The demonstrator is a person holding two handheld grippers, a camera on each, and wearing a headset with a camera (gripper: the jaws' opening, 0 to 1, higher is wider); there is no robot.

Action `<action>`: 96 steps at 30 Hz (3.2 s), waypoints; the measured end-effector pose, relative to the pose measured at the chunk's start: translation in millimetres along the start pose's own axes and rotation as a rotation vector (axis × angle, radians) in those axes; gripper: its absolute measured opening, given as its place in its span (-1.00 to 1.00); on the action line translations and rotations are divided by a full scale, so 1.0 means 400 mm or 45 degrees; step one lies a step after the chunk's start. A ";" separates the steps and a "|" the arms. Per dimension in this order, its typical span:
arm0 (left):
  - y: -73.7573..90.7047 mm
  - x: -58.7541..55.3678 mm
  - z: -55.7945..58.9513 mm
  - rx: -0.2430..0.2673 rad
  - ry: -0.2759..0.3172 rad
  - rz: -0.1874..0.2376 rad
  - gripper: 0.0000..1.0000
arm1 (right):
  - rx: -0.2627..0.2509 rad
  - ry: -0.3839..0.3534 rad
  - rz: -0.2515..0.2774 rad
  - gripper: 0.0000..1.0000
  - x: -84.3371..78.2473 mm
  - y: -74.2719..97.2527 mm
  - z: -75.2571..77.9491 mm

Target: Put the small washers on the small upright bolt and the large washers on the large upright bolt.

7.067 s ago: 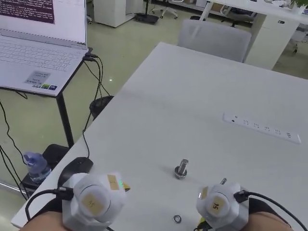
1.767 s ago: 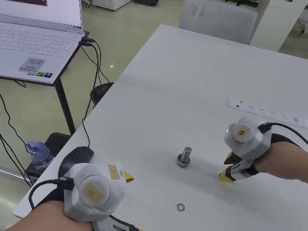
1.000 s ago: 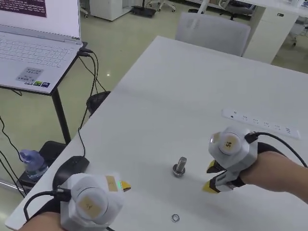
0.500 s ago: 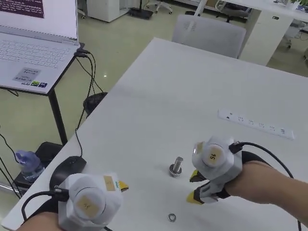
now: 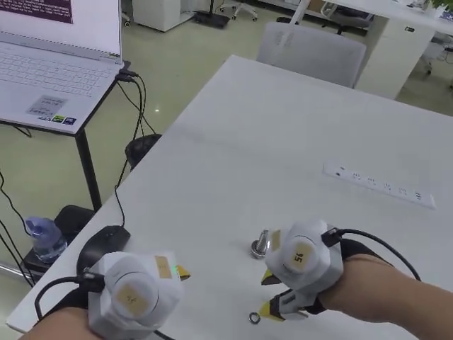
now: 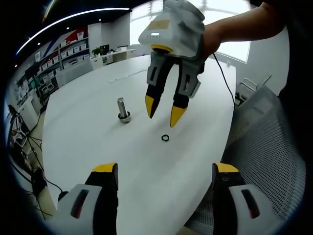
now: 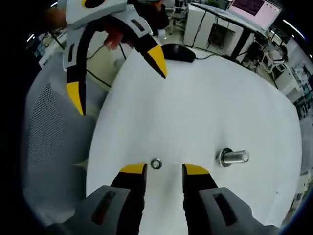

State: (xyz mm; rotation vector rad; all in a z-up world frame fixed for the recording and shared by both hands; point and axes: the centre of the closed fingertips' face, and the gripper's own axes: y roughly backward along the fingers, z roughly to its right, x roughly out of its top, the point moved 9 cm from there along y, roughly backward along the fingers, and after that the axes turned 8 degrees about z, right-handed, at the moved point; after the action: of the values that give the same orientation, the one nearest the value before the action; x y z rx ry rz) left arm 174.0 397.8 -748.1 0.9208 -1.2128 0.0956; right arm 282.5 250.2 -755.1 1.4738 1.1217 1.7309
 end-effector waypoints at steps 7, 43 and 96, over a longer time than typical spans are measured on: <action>-0.001 0.002 -0.001 -0.001 0.020 0.025 0.56 | 0.025 0.032 -0.023 -0.43 -0.017 -0.044 -0.007; -0.005 -0.015 -0.013 -0.007 0.023 0.000 0.48 | 0.012 0.093 -0.116 -0.71 -0.030 -0.095 -0.028; -0.024 0.027 -0.005 -0.042 -0.031 -0.018 0.48 | -0.238 -0.382 -0.105 -0.75 -0.244 0.165 0.068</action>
State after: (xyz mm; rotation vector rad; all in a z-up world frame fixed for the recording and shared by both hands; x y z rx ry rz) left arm 184.8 388.8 -744.4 0.9043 -1.2271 0.0532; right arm 334.3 141.8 -742.1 1.4879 0.8289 1.4569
